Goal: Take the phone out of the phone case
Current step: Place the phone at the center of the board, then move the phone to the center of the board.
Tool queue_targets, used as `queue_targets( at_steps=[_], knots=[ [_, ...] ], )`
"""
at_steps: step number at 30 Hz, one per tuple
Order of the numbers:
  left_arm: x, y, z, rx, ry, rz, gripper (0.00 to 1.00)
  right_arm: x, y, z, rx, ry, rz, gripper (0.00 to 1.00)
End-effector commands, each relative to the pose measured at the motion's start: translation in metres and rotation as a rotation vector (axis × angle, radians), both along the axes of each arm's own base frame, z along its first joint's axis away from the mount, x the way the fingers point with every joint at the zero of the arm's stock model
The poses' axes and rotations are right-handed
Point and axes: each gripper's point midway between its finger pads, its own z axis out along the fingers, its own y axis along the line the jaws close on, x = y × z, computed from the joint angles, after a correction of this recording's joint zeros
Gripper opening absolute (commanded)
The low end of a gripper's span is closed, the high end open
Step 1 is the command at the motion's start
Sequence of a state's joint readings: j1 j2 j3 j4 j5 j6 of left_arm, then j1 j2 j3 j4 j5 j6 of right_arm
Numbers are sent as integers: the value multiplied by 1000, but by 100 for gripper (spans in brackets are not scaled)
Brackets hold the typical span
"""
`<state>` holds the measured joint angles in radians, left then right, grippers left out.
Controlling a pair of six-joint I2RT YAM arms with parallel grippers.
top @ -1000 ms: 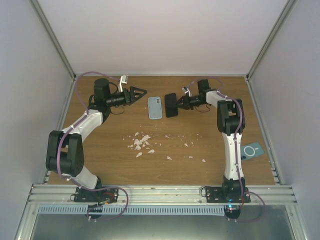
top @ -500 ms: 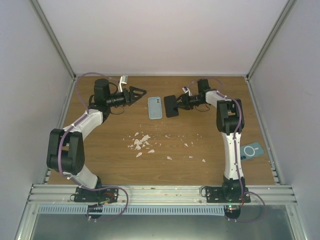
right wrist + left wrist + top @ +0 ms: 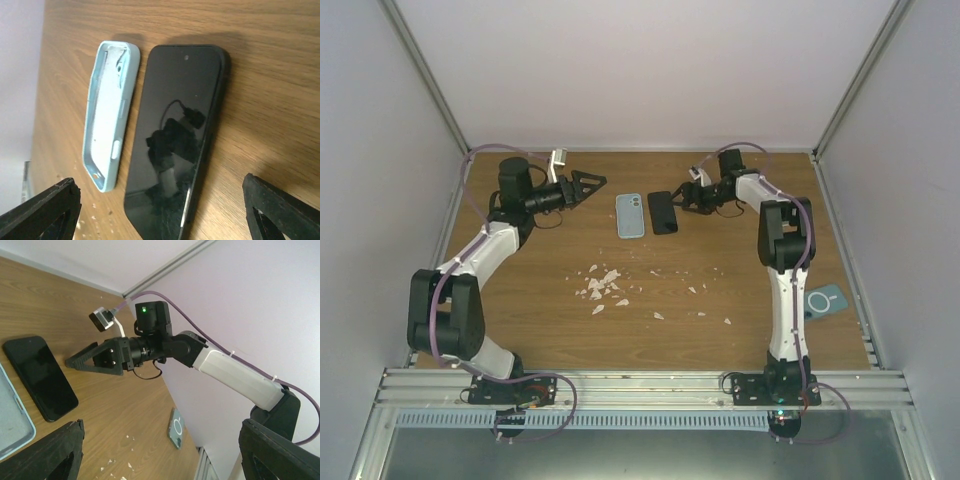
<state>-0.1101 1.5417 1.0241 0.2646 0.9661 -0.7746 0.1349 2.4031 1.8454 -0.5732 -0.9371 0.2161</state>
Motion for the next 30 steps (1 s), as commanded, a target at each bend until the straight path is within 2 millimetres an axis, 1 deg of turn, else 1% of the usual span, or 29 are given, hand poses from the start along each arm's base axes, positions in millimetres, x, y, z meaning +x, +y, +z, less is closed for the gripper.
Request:
queue_targets(
  at_steps=[1,4,6,8,10,15,16,19,21,24,27,30],
  knots=[
    [-6,6,21,8,-82,27,85,-1,-25,17,-161,-86,-17,91],
    [-4,11,20,45,-94,66,85,-4,-35,33,-226,-153,-12,94],
    [-4,14,19,59,-94,83,85,-9,-45,46,-271,-192,-13,95],
    [-5,16,18,63,-93,91,85,-17,-56,59,-315,-224,-12,98],
    [-5,16,20,65,-96,94,86,-27,-70,74,-359,-262,-6,100],
    [-1,18,15,80,-83,106,86,-59,-111,102,-455,-305,-5,100],
    [-1,18,15,78,-79,107,86,-66,-127,110,-478,-304,-26,100],
    [1,18,13,84,-70,113,86,-88,-157,124,-519,-289,-69,100],
    [5,20,10,100,-59,127,86,-106,-178,127,-552,-262,-114,100],
    [6,21,4,106,-44,135,86,-138,-209,120,-616,-210,-155,100],
    [7,21,-3,102,-24,134,86,-172,-231,112,-664,-197,-137,99],
    [11,20,-10,104,-1,128,86,-200,-256,106,-771,-253,-78,100]
  ],
)
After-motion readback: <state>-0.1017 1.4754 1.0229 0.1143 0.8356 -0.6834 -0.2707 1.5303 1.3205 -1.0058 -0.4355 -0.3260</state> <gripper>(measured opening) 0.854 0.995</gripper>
